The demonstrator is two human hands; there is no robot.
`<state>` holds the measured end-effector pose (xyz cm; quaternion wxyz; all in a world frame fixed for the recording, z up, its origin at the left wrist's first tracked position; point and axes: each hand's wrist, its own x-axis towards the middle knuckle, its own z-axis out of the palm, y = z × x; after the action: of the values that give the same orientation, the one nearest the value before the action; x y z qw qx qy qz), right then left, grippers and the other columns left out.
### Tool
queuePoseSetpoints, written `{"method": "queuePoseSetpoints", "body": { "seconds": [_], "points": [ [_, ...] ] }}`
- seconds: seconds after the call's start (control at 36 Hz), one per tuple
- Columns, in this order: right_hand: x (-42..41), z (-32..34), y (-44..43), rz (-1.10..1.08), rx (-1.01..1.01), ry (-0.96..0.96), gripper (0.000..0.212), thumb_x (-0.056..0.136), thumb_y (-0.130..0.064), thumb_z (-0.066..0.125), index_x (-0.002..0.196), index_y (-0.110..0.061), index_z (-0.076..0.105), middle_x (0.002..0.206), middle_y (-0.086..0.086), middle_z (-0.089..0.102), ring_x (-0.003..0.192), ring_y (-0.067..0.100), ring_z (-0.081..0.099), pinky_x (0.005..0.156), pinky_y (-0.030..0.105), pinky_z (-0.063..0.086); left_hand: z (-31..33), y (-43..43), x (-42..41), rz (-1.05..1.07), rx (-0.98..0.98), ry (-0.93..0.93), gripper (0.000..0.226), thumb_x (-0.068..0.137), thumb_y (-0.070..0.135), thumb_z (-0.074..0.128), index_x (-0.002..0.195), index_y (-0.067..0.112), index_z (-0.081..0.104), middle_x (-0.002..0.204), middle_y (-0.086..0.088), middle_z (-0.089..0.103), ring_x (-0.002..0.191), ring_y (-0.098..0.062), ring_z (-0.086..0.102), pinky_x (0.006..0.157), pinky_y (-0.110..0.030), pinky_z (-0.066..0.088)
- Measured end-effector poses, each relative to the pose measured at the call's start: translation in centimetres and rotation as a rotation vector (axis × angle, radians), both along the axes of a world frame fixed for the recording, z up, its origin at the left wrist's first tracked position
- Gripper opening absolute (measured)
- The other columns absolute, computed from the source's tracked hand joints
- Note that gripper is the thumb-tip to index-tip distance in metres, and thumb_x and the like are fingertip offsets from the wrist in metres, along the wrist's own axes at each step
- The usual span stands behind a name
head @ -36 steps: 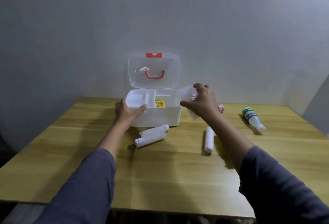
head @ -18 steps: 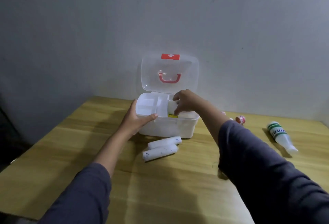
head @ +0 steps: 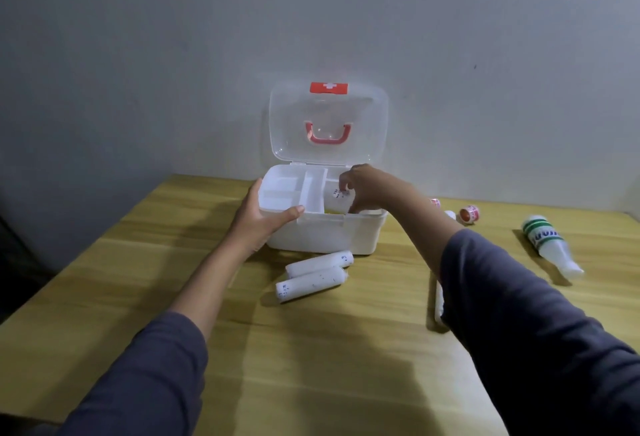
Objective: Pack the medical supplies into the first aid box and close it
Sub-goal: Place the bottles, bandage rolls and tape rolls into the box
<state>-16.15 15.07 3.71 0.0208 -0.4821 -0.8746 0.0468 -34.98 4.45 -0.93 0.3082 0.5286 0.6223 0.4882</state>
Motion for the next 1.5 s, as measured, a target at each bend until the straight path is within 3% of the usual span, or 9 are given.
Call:
{"method": "queuePoseSetpoints", "body": {
  "seconds": [0.28,0.47,0.56,0.69,0.81,0.97,1.19,1.33,1.5],
  "points": [
    [-0.9,-0.7,-0.6,0.018,0.029,0.276,0.040,0.072,-0.018,0.076,0.111,-0.019,0.068,0.125,0.000,0.064,0.115,0.022,0.053,0.093,0.032,0.043,-0.4,0.2,0.2,0.012,0.031,-0.022,0.103,0.063,0.048,0.077,0.148,0.024,0.024,0.147,0.003,0.037,0.134,-0.016,0.036,0.102,-0.031,0.035],
    [-0.7,-0.5,-0.6,-0.010,0.016,0.271,0.044,0.073,-0.014,0.076,0.115,-0.008,0.064,0.122,0.009,0.064,0.113,0.025,0.055,0.093,0.031,0.045,-0.5,0.3,0.0,0.016,0.024,-0.031,0.106,0.065,0.048,0.079,0.149,0.023,0.020,0.150,0.001,0.035,0.134,-0.016,0.034,0.105,-0.032,0.035],
    [-0.6,-0.7,-0.5,-0.040,0.015,0.257,0.043,0.072,-0.015,0.078,0.112,-0.007,0.065,0.117,0.012,0.065,0.108,0.026,0.057,0.094,0.038,0.050,-0.4,0.2,0.0,0.016,0.006,-0.029,0.117,0.052,0.059,0.075,0.149,0.024,0.021,0.149,0.002,0.036,0.134,-0.017,0.036,0.108,-0.036,0.036],
    [-0.9,-0.7,-0.8,-0.043,0.024,0.273,0.041,0.074,-0.016,0.076,0.112,-0.008,0.065,0.117,0.011,0.063,0.108,0.026,0.056,0.084,0.028,0.045,-0.5,0.3,0.3,0.024,0.028,-0.020,0.094,0.073,0.040,0.077,0.148,0.022,0.023,0.140,0.005,0.039,0.121,-0.010,0.037,0.097,-0.029,0.036],
    [-0.8,-0.6,-1.1,-0.070,0.049,0.276,0.034,0.077,-0.017,0.071,0.110,-0.009,0.065,0.117,0.012,0.063,0.101,0.026,0.060,0.082,0.028,0.047,-0.5,0.2,0.3,0.016,0.008,-0.030,0.106,0.064,0.052,0.077,0.149,0.023,0.020,0.147,0.004,0.036,0.132,-0.015,0.036,0.107,-0.035,0.035],
    [3.0,0.7,-3.7,-0.219,0.203,0.477,0.030,0.082,-0.011,0.058,0.110,-0.005,0.065,0.108,0.015,0.068,0.097,0.029,0.063,0.082,0.035,0.051,-0.3,0.3,0.7,0.044,0.041,0.009,0.079,0.079,0.036,0.073,0.144,0.021,0.030,0.129,0.012,0.039,0.119,-0.009,0.038,0.096,-0.028,0.034],
    [10.1,-1.9,-9.7,-0.584,0.230,0.640,0.028,0.085,-0.019,0.054,0.109,-0.007,0.060,0.109,0.014,0.063,0.106,0.031,0.055,0.089,0.040,0.047,-0.4,0.1,1.8,0.162,0.031,0.078,0.089,0.081,0.043,0.069,0.149,0.014,0.020,0.154,-0.006,0.027,0.140,-0.024,0.030,0.104,-0.033,0.032],
    [12.8,-5.8,-14.2,-0.769,0.150,0.557,0.045,0.087,-0.026,0.052,0.126,-0.006,0.045,0.133,0.016,0.044,0.123,0.034,0.042,0.098,0.044,0.041,-0.6,0.0,2.0,0.177,0.008,0.083,0.092,0.081,0.048,0.066,0.150,0.012,0.017,0.155,-0.009,0.026,0.141,-0.027,0.029,0.110,-0.041,0.032],
    [13.8,-8.5,-16.9,-0.893,0.120,0.378,0.048,0.086,-0.028,0.051,0.128,-0.008,0.038,0.129,0.017,0.044,0.120,0.037,0.042,0.095,0.045,0.040,-0.5,0.1,1.9,0.176,-0.005,0.091,0.091,0.080,0.049,0.067,0.149,0.011,0.020,0.154,-0.010,0.028,0.140,-0.029,0.030,0.111,-0.044,0.033]
  ]
}}
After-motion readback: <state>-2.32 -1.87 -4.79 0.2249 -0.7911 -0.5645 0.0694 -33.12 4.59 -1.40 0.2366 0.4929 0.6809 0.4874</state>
